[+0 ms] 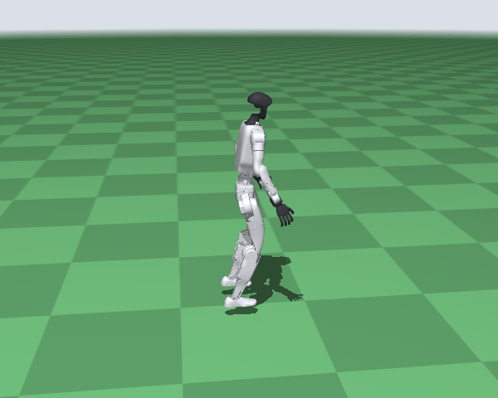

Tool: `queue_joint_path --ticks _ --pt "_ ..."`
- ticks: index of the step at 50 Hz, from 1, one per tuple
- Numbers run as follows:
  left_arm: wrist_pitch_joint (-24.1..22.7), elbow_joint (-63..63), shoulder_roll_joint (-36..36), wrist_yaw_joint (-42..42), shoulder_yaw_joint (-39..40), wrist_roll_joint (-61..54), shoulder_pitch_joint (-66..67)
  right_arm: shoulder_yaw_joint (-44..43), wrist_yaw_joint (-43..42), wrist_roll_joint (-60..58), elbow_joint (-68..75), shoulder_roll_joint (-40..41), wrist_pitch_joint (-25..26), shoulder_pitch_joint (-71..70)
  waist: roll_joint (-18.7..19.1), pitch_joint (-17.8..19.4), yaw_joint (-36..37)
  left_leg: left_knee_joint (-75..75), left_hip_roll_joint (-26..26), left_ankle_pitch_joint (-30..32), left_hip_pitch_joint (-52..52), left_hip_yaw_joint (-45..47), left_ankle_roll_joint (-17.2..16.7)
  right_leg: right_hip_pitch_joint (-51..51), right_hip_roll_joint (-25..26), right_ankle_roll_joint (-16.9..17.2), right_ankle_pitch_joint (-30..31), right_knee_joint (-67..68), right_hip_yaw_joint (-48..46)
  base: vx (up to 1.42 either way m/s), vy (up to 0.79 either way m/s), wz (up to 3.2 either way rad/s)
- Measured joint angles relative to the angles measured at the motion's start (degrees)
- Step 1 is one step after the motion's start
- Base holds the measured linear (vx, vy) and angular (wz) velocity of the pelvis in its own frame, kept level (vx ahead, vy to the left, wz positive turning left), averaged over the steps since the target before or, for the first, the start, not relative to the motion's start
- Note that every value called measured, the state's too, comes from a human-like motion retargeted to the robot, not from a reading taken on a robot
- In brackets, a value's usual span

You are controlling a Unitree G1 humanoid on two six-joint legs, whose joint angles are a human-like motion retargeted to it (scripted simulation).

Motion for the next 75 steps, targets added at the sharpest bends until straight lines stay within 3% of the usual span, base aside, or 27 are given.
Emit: queue_joint_path --ticks 2,5,7,11,15,19,23,35,42,52,58,61,65,67,70,73,75 --pt "-0.5 -2.8 -0.2 -2.6 0.2 2.2 0.4 0.3 3.8 -3.7 1.2 -0.7 1.0 1.2 1.1 -3.3 -0.2 -9.2 1.1 5.3 2.4 0.6 -3.7 2.3 0.3 0.7 4.7 -8.7 -1.4 0.04 -0.02 -0.51" --pt "-1.5 -5.3 -0.8 -4.7 -0.3 -0.7 -0.8 0.2 9.8 -4.5 2.6 -1.9 2.0 0.9 1.6 -6.4 -2.0 -15.7 1.5 7.3 3.6 1.3 -6.9 5.7 -0.1 0.7 7.8 -17.5 -4.4 -0.02 -0.02 -0.23" --pt "-1.9 -3.8 -0.8 -4.5 -1.8 -3.7 -4.5 0.1 10.8 -2.0 4.4 -2.2 1.8 -0.8 0.7 -7.1 -2.6 -16.5 0.9 5.8 3.0 2.1 -6.6 6.2 -1.0 1.0 7.2 -20.3 -4.8 -0.07 -0.03 -0.25" --pt "0.1 7.8 -1.8 -4.7 -7.0 -2.9 -14.5 1.6 4.5 0.0 11.5 -1.0 1.1 -4.5 -0.8 -6.3 -1.4 -14.0 0.4 4.0 2.1 4.3 -3.9 5.9 -1.6 0.7 5.8 -20.7 -2.9 -0.07 -0.03 -0.52" --pt "4.1 15.5 -2.3 -10.6 -11.3 3.5 -19.0 4.0 6.0 -4.4 14.0 -0.7 4.0 -6.2 -0.4 -5.4 -1.4 -11.7 1.3 5.3 2.4 6.2 -5.2 6.5 -1.1 2.4 8.0 -20.4 -1.5 0.01 -0.02 -0.39" --pt "2.9 10.1 0.3 -11.2 -14.5 7.2 -16.8 4.6 10.7 -3.6 5.0 -2.6 2.6 -4.1 -0.6 -6.0 -3.1 -11.8 1.5 4.5 2.5 6.8 -5.1 5.7 -0.9 3.3 7.2 -19.3 -1.2 0.04 -0.01 -0.06" --pt "1.1 6.3 2.0 -7.7 -15.8 11.3 -14.7 5.5 9.0 -3.7 -1.1 -3.8 0.2 -1.1 -1.1 -5.6 -3.2 -13.0 1.4 4.2 3.3 6.9 -4.1 5.0 -0.7 3.5 6.4 -17.8 -0.8 0.03 -0.01 -0.03" --pt "2.4 10.3 0.8 -13.3 -13.8 14.0 -8.6 6.7 16.5 -6.3 -0.5 -5.2 2.3 5.3 -1.6 -5.2 -1.4 -12.9 1.0 4.7 3.3 6.5 -4.4 5.3 -1.2 2.7 6.6 -17.5 -1.6 0.00 0.00 0.00" --pt "2.2 12.0 1.3 -12.4 -9.7 7.0 -4.2 4.9 14.7 -5.1 -1.5 -6.6 1.8 6.4 -2.1 -4.2 -0.9 -14.2 0.9 5.0 3.0 6.5 -4.5 4.3 -1.2 3.1 6.7 -17.3 -1.6 0.00 0.00 0.00" --pt "0.7 12.8 -1.1 -4.5 -3.9 -11.1 -1.6 0.9 15.1 7.5 -4.8 -8.3 1.4 8.1 -2.3 -1.1 -0.4 -15.5 1.3 8.2 -0.1 7.0 -5.3 0.8 -0.9 4.1 11.3 -18.3 -1.5 -0.02 0.01 -0.02" --pt "0.0 14.4 -6.7 -2.9 -1.6 -21.2 -4.2 0.2 22.9 13.0 -4.7 -5.7 3.9 6.2 -2.2 4.9 -0.9 -15.4 2.4 12.1 -4.0 6.6 -6.1 -3.1 0.2 5.2 16.3 -19.1 1.8 -0.18 0.00 -0.11" --pt "0.3 11.8 -7.7 -4.1 -0.4 -22.1 -7.0 0.8 24.6 11.0 -4.6 -4.5 4.5 2.8 -2.1 11.4 -2.5 -9.1 2.8 7.8 -8.3 4.6 -3.6 -5.6 1.5 1.6 12.6 -15.1 5.0 -0.32 -0.01 0.19" --pt "0.7 7.3 -7.1 -2.1 -0.9 -21.7 -13.0 1.9 19.6 11.3 -4.2 -3.7 2.9 -2.8 -0.8 19.6 -4.9 21.0 4.1 -7.1 -26.0 0.8 5.7 -18.3 5.6 -5.2 -4.9 9.5 4.8 -0.37 0.01 0.58" --pt "1.4 8.3 -6.9 -0.9 -2.3 -21.4 -17.0 2.4 15.1 13.4 -1.0 -3.0 1.9 -6.1 0.3 19.7 -5.3 38.5 4.7 -13.5 -38.7 -1.0 9.7 -30.2 7.2 -7.4 -13.7 27.3 1.8 -0.31 -0.03 0.46" --pt "3.4 13.9 -6.5 -1.9 -5.0 -21.1 -23.8 2.9 10.7 14.3 7.0 -1.6 2.1 -13.3 2.2 19.8 -4.5 56.6 6.8 -20.3 -51.4 -3.9 10.4 -43.1 9.7 -10.5 -20.3 46.5 -2.3 -0.19 -0.07 0.06" --pt "3.8 20.3 -5.5 -4.4 -10.2 -21.5 -29.4 7.5 10.4 12.2 8.7 -4.0 2.2 -20.8 2.6 18.6 -4.1 63.2 7.0 -22.5 -56.7 -3.8 10.4 -49.6 10.0 -12.2 -22.0 55.1 -2.6 -0.02 0.00 -0.08" --pt "2.0 18.6 -3.6 -2.4 -14.6 -22.2 -28.3 13.4 8.9 12.0 -1.4 -9.8 1.4 -21.6 2.5 17.5 -3.5 62.3 7.5 -22.0 -55.7 -2.6 10.4 -49.5 10.1 -12.9 -20.8 55.0 -1.8 0.12 0.04 -0.37"
